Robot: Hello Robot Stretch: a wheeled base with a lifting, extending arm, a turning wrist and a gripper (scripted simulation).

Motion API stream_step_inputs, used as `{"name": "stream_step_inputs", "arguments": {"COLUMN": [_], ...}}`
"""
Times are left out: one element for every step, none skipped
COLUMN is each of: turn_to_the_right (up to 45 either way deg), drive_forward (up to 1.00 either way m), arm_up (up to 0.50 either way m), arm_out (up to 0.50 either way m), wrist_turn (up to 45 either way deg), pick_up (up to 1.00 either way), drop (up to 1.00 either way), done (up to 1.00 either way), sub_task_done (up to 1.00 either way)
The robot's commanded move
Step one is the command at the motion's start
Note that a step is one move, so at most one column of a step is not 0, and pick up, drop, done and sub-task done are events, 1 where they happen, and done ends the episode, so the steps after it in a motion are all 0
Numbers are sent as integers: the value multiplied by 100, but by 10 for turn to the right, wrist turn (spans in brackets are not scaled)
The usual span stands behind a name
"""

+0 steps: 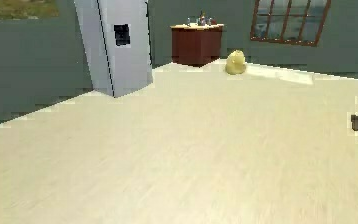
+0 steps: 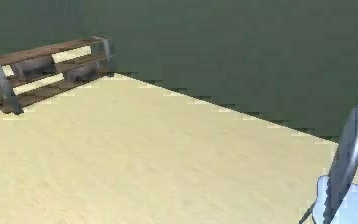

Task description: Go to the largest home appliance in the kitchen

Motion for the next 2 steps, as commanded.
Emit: {"name": "stream_step_inputs", "arguments": {"turn_to_the_right": [-180,0], "drive_forward": [0,100], "arm_up": [0,0], "arm_out": [0,0], "wrist_turn": [0,0], "pick_up": [0,0], "drop": [0,0], "done": [0,0], "sub_task_done": [0,0]}}
